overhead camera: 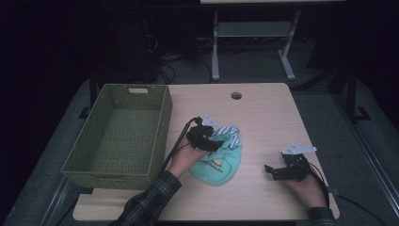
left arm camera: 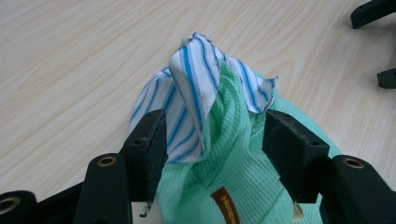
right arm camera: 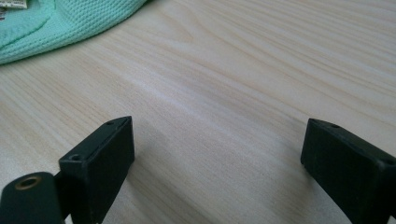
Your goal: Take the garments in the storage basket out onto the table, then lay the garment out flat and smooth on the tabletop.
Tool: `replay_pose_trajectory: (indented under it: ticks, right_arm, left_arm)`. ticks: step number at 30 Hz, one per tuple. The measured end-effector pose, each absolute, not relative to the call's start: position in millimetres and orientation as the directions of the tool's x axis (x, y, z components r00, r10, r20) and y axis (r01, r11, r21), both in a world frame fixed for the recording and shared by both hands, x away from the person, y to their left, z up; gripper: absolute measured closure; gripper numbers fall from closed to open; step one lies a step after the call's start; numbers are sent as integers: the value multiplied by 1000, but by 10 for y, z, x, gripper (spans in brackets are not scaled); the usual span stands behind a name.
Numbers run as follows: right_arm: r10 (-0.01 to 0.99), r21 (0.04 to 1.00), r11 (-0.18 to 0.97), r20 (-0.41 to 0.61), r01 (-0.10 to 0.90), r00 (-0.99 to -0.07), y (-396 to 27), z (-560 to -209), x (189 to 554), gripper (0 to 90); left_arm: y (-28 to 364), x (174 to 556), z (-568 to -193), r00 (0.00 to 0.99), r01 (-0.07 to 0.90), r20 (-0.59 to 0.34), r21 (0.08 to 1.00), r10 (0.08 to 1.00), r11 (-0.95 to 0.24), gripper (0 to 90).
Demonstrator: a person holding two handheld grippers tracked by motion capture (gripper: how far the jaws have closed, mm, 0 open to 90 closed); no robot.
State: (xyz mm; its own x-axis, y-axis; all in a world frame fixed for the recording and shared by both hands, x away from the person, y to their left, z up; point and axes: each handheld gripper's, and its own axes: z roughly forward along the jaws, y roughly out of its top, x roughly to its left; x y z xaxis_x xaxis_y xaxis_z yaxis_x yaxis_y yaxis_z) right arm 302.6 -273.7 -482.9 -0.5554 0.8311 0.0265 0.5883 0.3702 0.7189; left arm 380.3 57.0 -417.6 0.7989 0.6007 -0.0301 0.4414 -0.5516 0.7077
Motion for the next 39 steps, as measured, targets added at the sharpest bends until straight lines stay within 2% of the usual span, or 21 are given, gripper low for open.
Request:
replay_pose_trajectory:
  ticks: [5,8,14,20,25,39]
  right_arm:
    - [829,713,376,26,592,-559,-2741,-4822,3033,100]
    - [832,699,383,24,604,-555,-2723,-4783,3031,145]
    - [824,729,366,35,578,-566,-2679,-4667,3028,157]
    - [811,736,361,54,572,-582,-2577,-4581,3061,207]
    - [782,746,353,96,565,-616,-2458,-4499,3102,271]
    - [661,752,426,122,503,-741,-1927,-4382,3271,499]
  left_arm:
    - [645,3747,-4151,798,447,-38,707,602,-548,397]
    - [696,3715,-4132,796,448,-39,709,604,-545,398]
    - [774,3628,-4113,793,449,-46,718,607,-532,401]
    - [821,3510,-4128,794,449,-50,720,606,-529,402]
    - [854,3423,-4150,795,447,-51,723,605,-527,406]
    - [912,3239,-4252,799,450,-65,724,598,-523,407]
